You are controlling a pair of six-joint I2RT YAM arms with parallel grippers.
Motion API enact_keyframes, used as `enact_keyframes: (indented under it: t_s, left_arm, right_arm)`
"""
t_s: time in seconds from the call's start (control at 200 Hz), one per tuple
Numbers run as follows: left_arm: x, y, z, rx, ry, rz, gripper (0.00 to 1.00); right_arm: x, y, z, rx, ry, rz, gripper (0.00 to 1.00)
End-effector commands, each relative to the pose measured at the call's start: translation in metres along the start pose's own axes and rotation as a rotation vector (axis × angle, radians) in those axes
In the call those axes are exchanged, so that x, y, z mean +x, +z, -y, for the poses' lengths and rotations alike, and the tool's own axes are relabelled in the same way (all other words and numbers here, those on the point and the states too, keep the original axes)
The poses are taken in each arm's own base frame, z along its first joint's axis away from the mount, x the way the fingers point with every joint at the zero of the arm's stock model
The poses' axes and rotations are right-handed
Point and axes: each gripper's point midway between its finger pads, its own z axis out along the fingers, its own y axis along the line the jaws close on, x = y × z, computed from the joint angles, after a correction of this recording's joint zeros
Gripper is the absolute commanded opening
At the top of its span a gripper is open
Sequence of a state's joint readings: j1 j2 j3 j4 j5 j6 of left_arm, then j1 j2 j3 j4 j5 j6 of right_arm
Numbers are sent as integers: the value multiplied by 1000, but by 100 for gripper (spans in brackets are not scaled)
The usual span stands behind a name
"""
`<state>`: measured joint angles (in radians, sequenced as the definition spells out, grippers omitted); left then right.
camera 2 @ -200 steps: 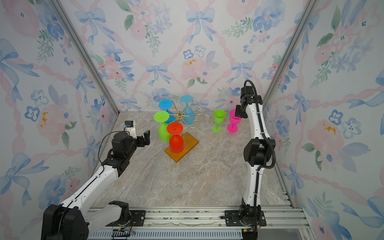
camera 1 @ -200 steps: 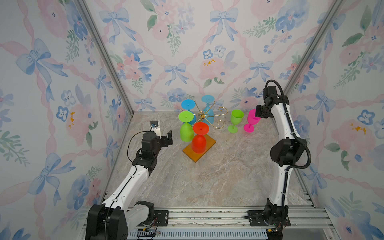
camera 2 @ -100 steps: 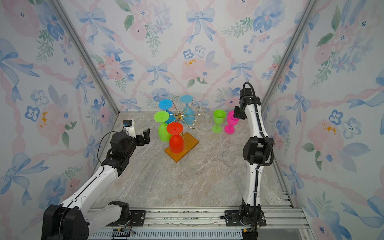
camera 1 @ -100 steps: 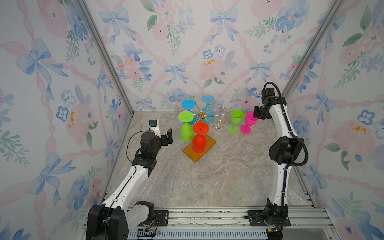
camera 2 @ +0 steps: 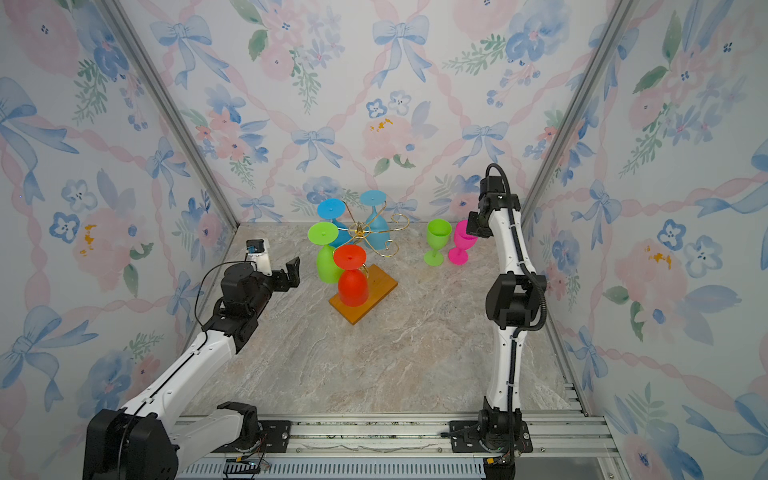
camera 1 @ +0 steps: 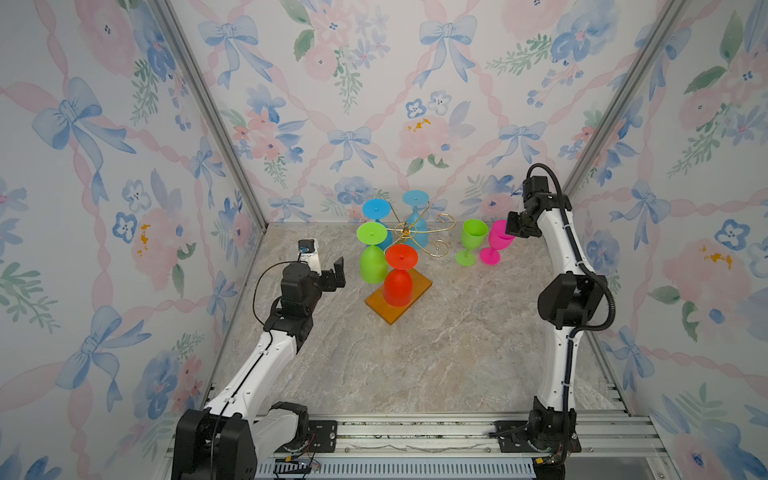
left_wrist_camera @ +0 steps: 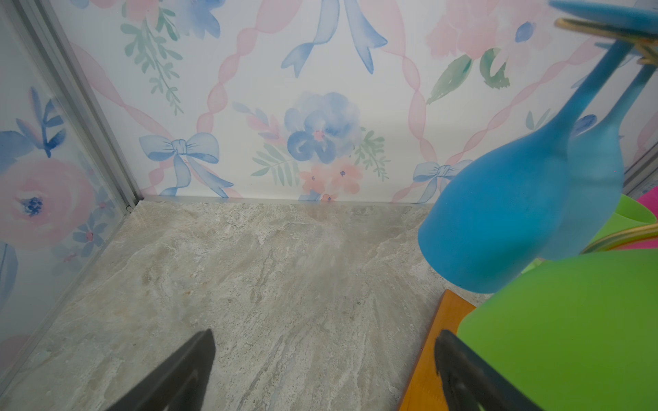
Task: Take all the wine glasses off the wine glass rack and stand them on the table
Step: 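Open the right gripper to release the magenta glass rim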
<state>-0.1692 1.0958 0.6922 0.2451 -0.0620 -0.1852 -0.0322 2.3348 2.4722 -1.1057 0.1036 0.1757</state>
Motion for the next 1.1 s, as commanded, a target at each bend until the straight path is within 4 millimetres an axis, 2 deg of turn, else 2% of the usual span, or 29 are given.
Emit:
enact_keyframes:
  t_s: [0.0,0.365,0.695,1.095]
  left_arm:
    - [5,-4,-4,-5,-9,9,98]
    - [3,-5,-4,-4,-14,16,98]
    - [2,-7,-4,-2,-17,20,98]
    - [0,-10,-2,6,-20,28,98]
  right_arm:
    - [-2,9,1,-9,26,-1,2]
    - [1,10,0,-13,21,-13,5]
    - [1,7,-1,-12,22,-10,15]
    - [-21,-26,2,-12,13,78,28]
